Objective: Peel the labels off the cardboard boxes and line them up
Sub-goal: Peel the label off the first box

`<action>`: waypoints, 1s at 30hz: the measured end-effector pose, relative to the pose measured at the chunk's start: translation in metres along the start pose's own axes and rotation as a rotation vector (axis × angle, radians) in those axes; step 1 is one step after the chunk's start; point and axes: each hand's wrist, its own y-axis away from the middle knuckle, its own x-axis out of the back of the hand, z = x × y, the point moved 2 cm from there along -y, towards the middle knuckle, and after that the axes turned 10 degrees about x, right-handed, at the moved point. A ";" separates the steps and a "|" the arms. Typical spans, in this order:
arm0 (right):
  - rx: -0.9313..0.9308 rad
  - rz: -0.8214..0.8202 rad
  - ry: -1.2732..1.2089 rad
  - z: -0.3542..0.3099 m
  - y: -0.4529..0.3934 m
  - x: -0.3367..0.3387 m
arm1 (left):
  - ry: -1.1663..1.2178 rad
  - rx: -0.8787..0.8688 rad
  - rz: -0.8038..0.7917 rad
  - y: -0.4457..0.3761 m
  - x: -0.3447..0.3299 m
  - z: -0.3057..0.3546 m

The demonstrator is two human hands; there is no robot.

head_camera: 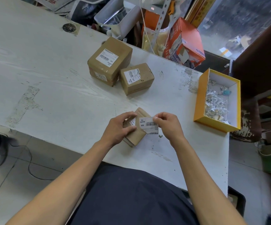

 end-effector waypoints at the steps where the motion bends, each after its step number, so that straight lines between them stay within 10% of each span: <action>1: 0.014 -0.015 0.026 0.000 0.001 -0.002 | 0.018 0.005 -0.001 0.000 0.000 0.000; 30: 0.340 -0.310 0.221 0.013 0.019 -0.008 | 0.086 -0.005 -0.084 -0.013 0.000 0.002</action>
